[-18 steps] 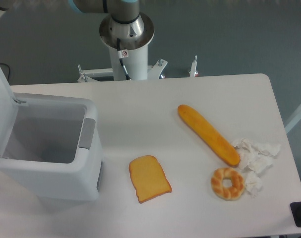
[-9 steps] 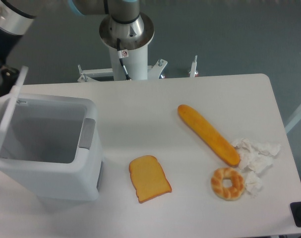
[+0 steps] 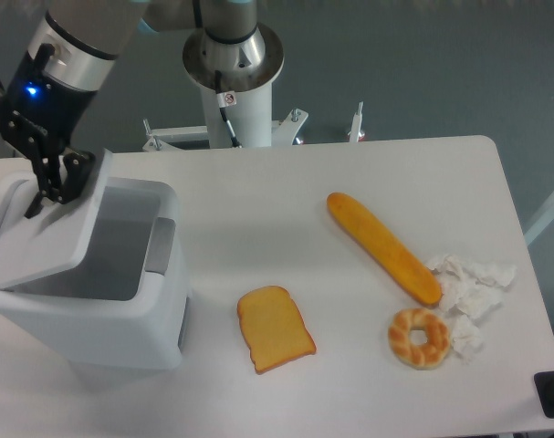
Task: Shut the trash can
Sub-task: 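Push the raised lid forward and down over the can opening, then press the lid down onto the can rim with the gripper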
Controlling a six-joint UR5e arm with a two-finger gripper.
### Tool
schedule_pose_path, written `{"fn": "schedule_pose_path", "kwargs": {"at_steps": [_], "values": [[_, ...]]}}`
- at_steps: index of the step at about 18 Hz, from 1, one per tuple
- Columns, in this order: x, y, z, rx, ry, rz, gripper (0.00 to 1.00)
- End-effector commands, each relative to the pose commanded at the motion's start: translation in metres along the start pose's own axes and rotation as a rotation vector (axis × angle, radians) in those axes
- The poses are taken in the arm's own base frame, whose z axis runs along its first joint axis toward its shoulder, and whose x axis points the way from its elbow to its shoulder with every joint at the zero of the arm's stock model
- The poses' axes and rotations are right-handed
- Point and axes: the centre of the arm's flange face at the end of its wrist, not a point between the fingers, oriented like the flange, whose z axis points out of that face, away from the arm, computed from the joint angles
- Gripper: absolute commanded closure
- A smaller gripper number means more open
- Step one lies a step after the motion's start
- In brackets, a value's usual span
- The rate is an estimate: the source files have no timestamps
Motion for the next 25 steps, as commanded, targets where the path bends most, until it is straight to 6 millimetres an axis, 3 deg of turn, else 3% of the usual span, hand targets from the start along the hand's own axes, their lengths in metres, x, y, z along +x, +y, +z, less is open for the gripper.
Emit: {"fn": "schedule_pose_path", "kwargs": {"at_steps": [13,25], "values": [[-0.022,0.004,-0.009,-0.003,-0.049,-0.015,0.0],[-0.038,0.012,-0.005,-0.022,-0.059,0.019,0.0]]}}
